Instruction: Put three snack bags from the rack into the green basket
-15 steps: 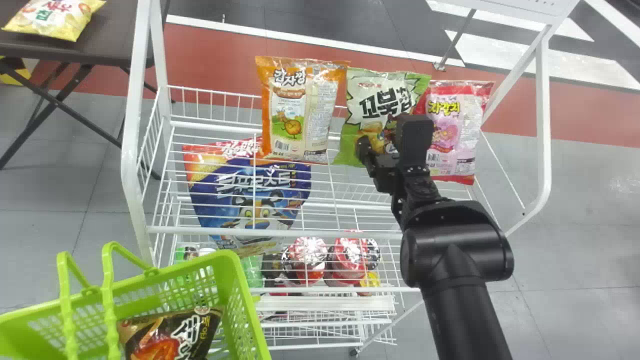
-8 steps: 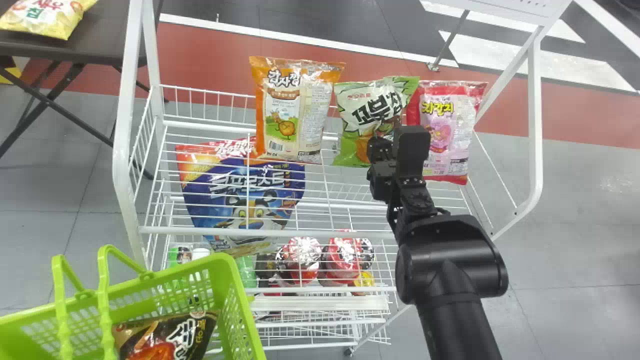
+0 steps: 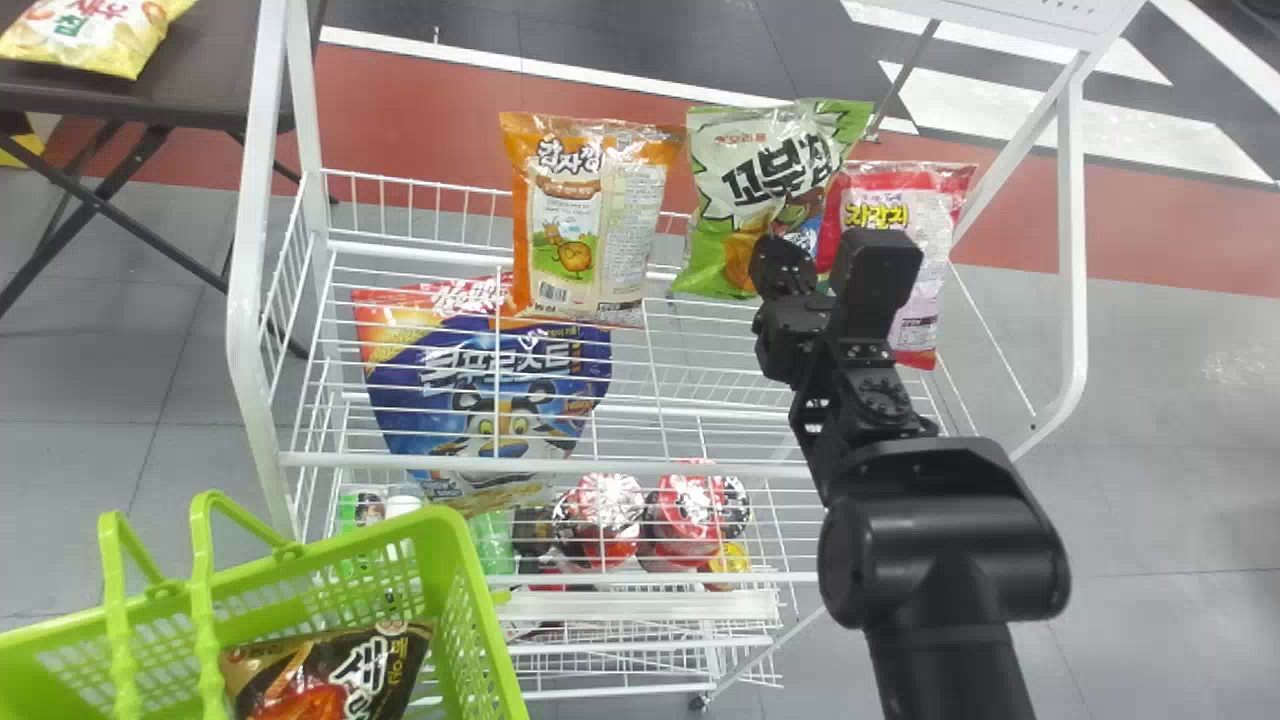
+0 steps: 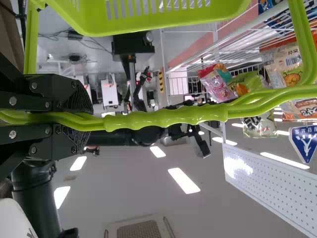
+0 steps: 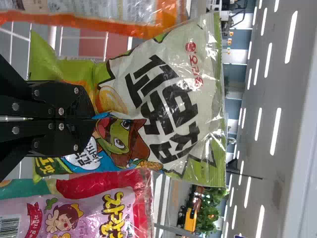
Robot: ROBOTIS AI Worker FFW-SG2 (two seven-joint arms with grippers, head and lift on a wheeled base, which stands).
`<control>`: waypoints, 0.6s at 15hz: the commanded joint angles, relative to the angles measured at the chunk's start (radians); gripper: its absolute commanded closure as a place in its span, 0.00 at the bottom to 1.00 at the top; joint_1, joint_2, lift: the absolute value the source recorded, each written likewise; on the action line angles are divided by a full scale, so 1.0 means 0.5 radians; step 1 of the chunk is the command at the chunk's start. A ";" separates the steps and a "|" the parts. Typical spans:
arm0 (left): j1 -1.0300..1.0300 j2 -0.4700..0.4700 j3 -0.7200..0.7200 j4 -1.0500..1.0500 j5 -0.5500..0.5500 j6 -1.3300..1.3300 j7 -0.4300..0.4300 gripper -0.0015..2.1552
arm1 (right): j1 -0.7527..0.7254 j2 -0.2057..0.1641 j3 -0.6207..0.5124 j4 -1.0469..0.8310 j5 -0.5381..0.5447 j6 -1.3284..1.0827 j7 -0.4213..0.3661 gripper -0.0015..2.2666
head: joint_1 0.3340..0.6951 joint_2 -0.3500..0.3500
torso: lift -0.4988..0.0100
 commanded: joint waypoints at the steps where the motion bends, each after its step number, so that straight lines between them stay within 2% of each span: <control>1: -0.003 0.000 0.000 -0.003 0.000 0.000 -0.020 1.00 | 0.196 0.006 0.055 -0.355 -0.093 0.121 -0.003 1.00 | 1.00 0.10 | 0.98; 3: -0.006 0.000 0.000 -0.003 0.000 0.000 -0.020 1.00 | 0.386 0.015 0.120 -0.664 -0.130 0.269 -0.006 1.00 | 1.00 0.13 | 0.98; 5: -0.006 0.000 0.000 0.003 0.000 0.000 -0.020 1.00 | 0.592 0.015 0.178 -0.959 -0.265 0.496 -0.006 1.00 | 1.00 0.19 | 0.98; 9: -0.012 -0.003 0.000 -0.003 0.000 0.000 -0.020 1.00 | 0.954 -0.031 0.396 -1.180 -0.412 0.416 0.049 1.00 | 1.00 0.31 | 0.98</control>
